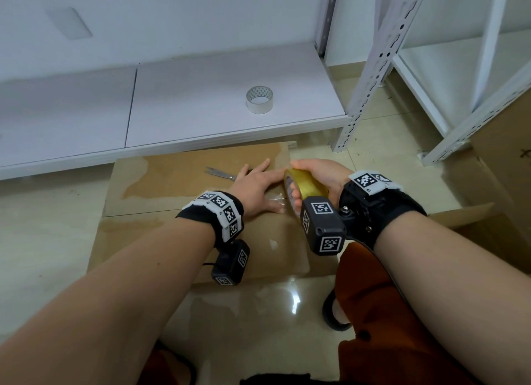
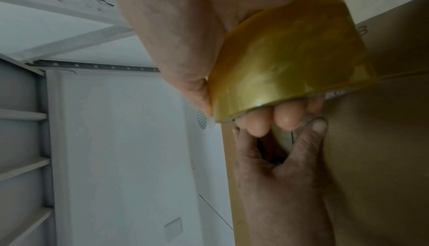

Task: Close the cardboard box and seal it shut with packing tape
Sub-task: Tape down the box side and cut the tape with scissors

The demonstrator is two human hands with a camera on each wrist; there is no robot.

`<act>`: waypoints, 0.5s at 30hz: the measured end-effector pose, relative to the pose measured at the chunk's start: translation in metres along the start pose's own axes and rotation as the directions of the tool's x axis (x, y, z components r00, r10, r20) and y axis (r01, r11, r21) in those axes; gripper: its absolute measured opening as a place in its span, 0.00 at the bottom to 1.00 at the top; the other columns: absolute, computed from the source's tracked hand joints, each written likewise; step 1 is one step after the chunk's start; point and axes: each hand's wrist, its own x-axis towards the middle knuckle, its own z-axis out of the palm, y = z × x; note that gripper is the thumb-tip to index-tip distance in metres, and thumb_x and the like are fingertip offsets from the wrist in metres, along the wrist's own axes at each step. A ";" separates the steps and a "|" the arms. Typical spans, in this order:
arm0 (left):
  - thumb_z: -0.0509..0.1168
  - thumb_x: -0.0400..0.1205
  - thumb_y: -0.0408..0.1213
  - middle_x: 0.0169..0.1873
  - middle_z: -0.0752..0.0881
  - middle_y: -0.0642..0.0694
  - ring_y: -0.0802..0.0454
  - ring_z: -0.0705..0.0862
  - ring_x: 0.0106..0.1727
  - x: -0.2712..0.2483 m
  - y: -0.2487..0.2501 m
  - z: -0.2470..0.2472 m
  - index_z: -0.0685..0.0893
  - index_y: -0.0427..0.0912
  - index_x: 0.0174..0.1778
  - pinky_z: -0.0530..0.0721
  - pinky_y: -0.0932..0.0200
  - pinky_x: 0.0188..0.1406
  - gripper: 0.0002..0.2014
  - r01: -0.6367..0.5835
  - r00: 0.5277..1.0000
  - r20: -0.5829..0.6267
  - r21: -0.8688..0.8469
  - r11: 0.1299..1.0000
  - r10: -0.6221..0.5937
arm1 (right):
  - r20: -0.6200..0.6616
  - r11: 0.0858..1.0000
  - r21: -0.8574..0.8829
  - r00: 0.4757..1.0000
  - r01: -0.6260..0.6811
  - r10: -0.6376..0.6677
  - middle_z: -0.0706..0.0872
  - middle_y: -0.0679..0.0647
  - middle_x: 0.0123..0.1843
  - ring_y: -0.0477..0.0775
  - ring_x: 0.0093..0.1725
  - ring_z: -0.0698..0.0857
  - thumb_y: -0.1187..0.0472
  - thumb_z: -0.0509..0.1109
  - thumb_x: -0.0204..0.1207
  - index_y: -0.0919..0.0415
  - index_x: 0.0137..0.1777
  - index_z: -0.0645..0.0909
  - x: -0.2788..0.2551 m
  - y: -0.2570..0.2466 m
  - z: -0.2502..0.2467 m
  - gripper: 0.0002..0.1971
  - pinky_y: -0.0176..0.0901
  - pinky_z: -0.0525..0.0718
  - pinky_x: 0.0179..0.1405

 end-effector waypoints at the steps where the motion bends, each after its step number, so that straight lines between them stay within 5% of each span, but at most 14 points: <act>1: 0.76 0.72 0.52 0.80 0.66 0.61 0.52 0.46 0.85 0.000 0.001 -0.001 0.64 0.62 0.80 0.41 0.34 0.81 0.41 0.007 1.000 0.015 0.008 1.000 -0.007 | -0.007 1.000 0.015 1.000 0.013 -0.013 0.83 0.57 0.25 0.55 0.22 0.82 0.48 0.65 0.81 0.65 0.40 0.78 0.000 0.002 -0.001 0.18 0.45 0.80 0.32; 6: 0.75 0.73 0.52 0.81 0.64 0.60 0.54 0.43 0.85 0.003 0.006 -0.004 0.63 0.61 0.81 0.38 0.37 0.82 0.41 0.055 0.996 0.071 0.044 0.998 -0.058 | 0.053 0.999 0.028 0.998 0.033 -0.035 0.82 0.60 0.27 0.58 0.25 0.81 0.39 0.64 0.78 0.66 0.35 0.79 -0.003 0.008 -0.002 0.27 0.43 0.81 0.30; 15: 0.76 0.66 0.60 0.81 0.65 0.59 0.54 0.41 0.85 0.000 0.002 0.000 0.62 0.62 0.79 0.37 0.36 0.81 0.46 0.032 0.996 0.079 0.056 0.998 -0.036 | -0.007 0.996 0.011 0.996 0.090 -0.090 0.82 0.58 0.23 0.57 0.22 0.80 0.46 0.63 0.81 0.67 0.38 0.79 -0.008 0.007 0.004 0.23 0.42 0.81 0.28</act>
